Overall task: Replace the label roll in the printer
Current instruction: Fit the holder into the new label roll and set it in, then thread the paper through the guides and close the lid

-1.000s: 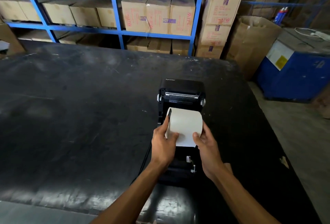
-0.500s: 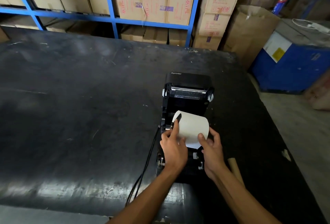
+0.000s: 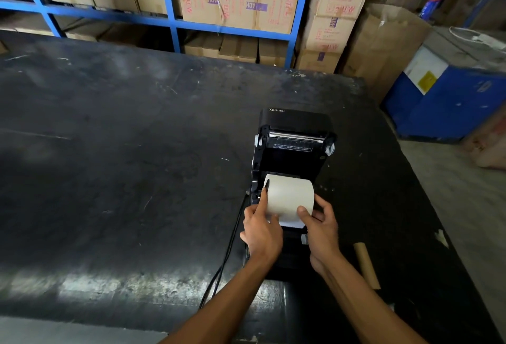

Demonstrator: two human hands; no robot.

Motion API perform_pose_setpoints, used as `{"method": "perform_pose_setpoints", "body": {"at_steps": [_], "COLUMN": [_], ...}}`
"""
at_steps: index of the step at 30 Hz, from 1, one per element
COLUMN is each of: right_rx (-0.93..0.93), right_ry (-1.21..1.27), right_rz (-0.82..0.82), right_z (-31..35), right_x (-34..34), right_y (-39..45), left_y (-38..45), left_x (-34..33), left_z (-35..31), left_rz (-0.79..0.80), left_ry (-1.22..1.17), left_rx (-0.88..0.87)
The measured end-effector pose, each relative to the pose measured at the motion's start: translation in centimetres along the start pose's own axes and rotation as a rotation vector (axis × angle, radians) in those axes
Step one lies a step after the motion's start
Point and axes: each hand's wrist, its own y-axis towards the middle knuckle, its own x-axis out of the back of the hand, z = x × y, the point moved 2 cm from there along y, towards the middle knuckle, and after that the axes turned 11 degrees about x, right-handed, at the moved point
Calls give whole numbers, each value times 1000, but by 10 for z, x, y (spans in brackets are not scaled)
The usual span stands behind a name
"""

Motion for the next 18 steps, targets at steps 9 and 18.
{"method": "perform_pose_setpoints", "body": {"at_steps": [9, 18], "right_rx": [-4, -16], "right_ry": [-58, -169], "right_rz": [-27, -31], "right_z": [-7, -12], "right_x": [-8, -6], "right_y": [4, 9], "left_y": [14, 17], "left_x": [1, 4], "left_z": [3, 11], "left_rz": [-29, -83], "left_ry": [165, 338], "left_rx": [91, 54]}}
